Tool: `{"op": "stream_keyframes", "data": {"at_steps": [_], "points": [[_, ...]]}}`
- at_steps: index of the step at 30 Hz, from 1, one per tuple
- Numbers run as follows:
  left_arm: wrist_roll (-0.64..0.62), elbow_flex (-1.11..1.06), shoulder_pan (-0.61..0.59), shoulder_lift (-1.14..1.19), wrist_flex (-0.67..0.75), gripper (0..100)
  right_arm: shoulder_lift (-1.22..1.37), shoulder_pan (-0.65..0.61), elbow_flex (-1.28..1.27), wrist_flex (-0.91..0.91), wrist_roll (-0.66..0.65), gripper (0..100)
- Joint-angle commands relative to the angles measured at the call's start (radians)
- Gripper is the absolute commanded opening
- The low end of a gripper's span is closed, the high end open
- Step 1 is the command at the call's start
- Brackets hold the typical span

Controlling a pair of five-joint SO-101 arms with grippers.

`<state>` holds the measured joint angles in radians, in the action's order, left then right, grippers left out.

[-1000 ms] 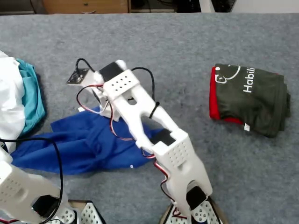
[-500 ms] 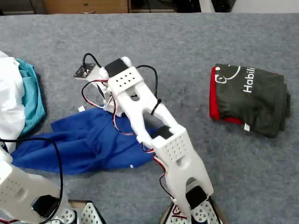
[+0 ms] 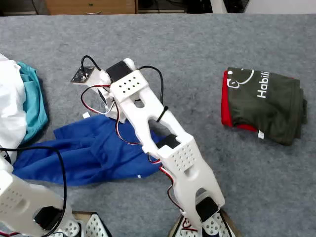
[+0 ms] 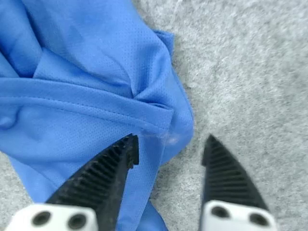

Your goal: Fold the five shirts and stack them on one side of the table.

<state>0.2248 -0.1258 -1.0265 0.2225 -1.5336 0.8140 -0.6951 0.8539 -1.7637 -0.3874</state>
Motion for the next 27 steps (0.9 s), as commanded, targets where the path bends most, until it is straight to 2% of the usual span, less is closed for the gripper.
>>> {"op": "stream_keyframes", "data": {"at_steps": [1,3,16,21,27], "points": [[0.009,0.012,-0.012,-0.016,0.005,2,-0.015,-0.012,-0.013,-0.023,0.002,8.1],[0.009,0.012,-0.012,-0.016,0.005,2,-0.015,-0.012,-0.03,-0.023,0.003,4.8],[0.011,0.014,-0.002,-0.016,0.009,2,-0.15,-0.012,-0.128,-0.018,-0.005,5.1],[0.011,0.014,-0.002,-0.016,0.009,2,-0.157,-0.013,-0.108,-0.014,0.0,0.2],[0.012,0.014,-0.006,-0.016,0.008,2,-0.157,-0.013,-0.012,-0.017,0.005,0.2]]}}
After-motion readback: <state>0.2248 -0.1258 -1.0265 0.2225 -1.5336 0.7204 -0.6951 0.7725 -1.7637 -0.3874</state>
